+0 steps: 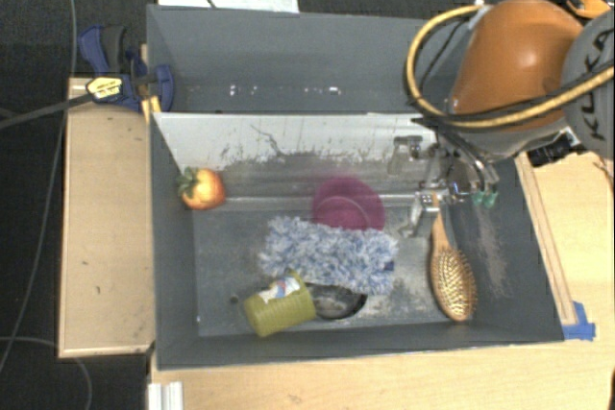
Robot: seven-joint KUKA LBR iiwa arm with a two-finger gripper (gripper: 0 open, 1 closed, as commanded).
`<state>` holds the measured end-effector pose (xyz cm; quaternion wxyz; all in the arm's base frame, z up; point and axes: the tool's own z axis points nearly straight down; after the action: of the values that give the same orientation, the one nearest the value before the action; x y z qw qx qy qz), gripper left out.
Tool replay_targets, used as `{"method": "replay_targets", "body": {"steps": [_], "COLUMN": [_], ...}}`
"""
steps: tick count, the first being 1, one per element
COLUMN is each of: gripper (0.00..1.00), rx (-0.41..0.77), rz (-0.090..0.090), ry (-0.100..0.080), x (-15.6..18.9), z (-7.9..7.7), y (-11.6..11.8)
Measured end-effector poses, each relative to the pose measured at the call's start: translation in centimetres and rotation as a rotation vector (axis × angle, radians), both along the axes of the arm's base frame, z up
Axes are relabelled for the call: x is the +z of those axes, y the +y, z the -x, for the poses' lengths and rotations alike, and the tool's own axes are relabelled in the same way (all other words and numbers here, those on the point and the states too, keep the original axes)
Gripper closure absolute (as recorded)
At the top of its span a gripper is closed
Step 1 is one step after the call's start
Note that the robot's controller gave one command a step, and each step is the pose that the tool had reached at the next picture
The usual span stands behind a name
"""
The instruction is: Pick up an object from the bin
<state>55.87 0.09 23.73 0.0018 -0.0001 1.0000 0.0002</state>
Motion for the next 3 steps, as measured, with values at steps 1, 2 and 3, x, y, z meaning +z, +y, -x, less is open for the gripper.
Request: {"method": "replay_targets", "body": {"steps": [1, 2, 3], "gripper": [0.0, 0.0, 0.0], "rx": [0.0, 0.12, 0.168], "rz": [0.0, 0.001, 0.002], "ry": [0.0, -0.006, -0.009], "x": [0.0, -9.0, -14.5], "z": [0.0, 0.4, 1.4], "y": [0.0, -0.5, -0.3]}}
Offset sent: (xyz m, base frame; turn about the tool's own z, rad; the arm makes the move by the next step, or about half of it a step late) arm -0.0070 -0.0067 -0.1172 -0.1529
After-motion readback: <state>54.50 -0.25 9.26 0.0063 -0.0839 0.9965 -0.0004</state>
